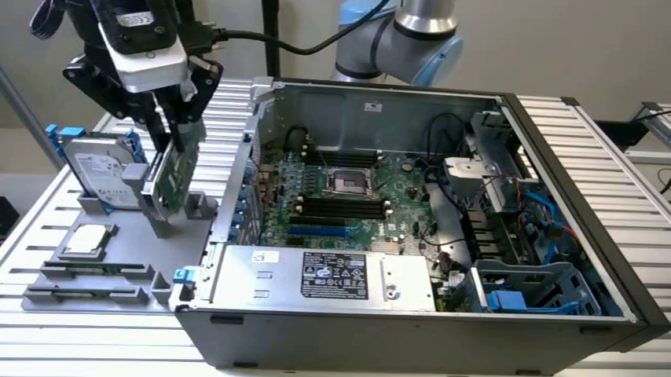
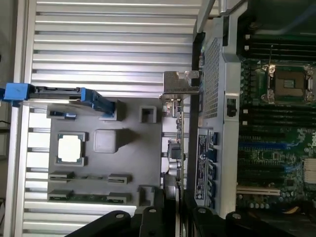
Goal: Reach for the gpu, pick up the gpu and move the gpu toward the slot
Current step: 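Pick up the gpu and move the gpu toward the slot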
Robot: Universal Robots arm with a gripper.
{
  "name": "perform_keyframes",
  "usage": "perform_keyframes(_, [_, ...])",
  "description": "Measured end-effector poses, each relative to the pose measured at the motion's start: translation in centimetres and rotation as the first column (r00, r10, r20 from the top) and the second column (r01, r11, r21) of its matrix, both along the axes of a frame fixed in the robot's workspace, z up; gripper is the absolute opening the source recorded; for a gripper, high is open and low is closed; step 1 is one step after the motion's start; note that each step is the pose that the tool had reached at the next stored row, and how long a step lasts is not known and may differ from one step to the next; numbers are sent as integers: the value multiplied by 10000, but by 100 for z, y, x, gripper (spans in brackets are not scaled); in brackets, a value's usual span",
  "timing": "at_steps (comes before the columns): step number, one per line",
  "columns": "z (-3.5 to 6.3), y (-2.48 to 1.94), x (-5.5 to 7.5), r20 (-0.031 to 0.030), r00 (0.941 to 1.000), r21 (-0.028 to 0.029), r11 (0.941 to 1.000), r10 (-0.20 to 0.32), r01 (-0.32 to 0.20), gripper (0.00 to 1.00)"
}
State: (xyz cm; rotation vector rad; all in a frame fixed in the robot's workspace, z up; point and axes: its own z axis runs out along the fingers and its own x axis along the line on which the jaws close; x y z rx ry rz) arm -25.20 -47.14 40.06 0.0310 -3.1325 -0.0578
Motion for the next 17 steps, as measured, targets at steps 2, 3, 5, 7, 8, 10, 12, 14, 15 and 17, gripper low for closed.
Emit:
perform_keyframes(2, [90, -3, 90, -1, 10000, 23, 10000, -1, 1, 26])
perform_keyframes(3, [139, -4, 139, -1, 10000, 39, 10000, -1, 1, 26])
perform_keyframes(5, [228, -6, 229, -2, 10000, 64, 10000, 0, 0, 26])
perform_keyframes(7, [301, -6, 320, -2, 10000, 94, 10000, -1, 1, 26])
perform_keyframes(8, [333, -6, 365, -2, 10000, 111, 9999, 0, 0, 26])
perform_keyframes(10, [388, -6, 455, -3, 10000, 151, 9999, -1, 1, 26])
perform_keyframes(12, [429, -6, 545, -2, 10000, 207, 9998, 0, 0, 26])
perform_keyframes(14, [442, -6, 636, -2, 10000, 278, 9996, 0, 1, 26])
perform_keyframes(15, [444, -6, 681, -3, 10000, 311, 9995, -1, 1, 26])
perform_keyframes(17, [445, -6, 774, -2, 10000, 356, 9994, 0, 0, 26])
